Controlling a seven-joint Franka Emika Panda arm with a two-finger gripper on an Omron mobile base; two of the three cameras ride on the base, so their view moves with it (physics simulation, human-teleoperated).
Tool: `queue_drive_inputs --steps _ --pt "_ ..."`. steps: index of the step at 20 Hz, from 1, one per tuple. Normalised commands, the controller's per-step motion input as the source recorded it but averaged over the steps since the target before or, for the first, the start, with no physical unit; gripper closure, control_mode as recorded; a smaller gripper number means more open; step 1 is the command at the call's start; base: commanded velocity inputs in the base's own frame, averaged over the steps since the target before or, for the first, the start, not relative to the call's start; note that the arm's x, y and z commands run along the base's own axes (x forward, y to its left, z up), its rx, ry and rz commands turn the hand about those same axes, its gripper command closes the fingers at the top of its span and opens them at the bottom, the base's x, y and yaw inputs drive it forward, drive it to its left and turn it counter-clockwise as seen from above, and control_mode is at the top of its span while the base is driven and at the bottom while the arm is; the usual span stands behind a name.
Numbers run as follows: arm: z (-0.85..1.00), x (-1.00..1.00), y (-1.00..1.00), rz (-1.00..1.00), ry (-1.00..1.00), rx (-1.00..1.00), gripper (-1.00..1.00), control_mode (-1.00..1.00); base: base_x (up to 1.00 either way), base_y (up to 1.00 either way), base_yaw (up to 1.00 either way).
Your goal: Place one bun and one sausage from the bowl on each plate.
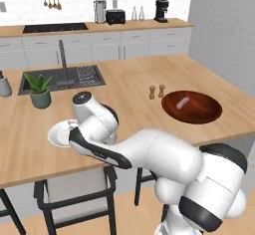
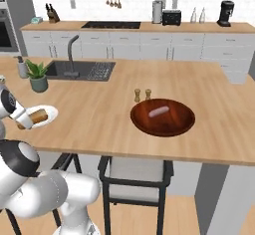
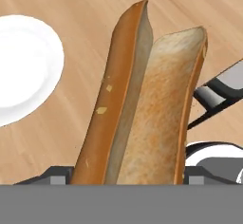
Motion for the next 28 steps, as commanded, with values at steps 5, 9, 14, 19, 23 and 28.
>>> queue_drive_inputs --steps 5,9,14,19,23,28 --pt "0.00 0.00 0.00 0.00 0.00 0.00 1.00 1.00 0.65 0.47 -0.07" --pt "0.05 0.94 0.35 -0.03 0.00 0.18 1.00 -1.00 0.00 0.00 0.00" --pt "0.00 0.86 0.36 0.02 0.04 0.21 1.00 -1.00 0.00 0.00 0.00" --pt "0.00 0.81 0.43 0.03 -0.01 0.12 1.00 -1.00 0.00 0.00 0.00" --pt "-0.21 0.81 0.67 0.04 0.04 0.01 1.00 -1.00 0.00 0.00 0.00" --pt "-0.51 0.45 0.47 0.02 0.09 -0.14 1.00 -1.00 0.00 0.00 0.00"
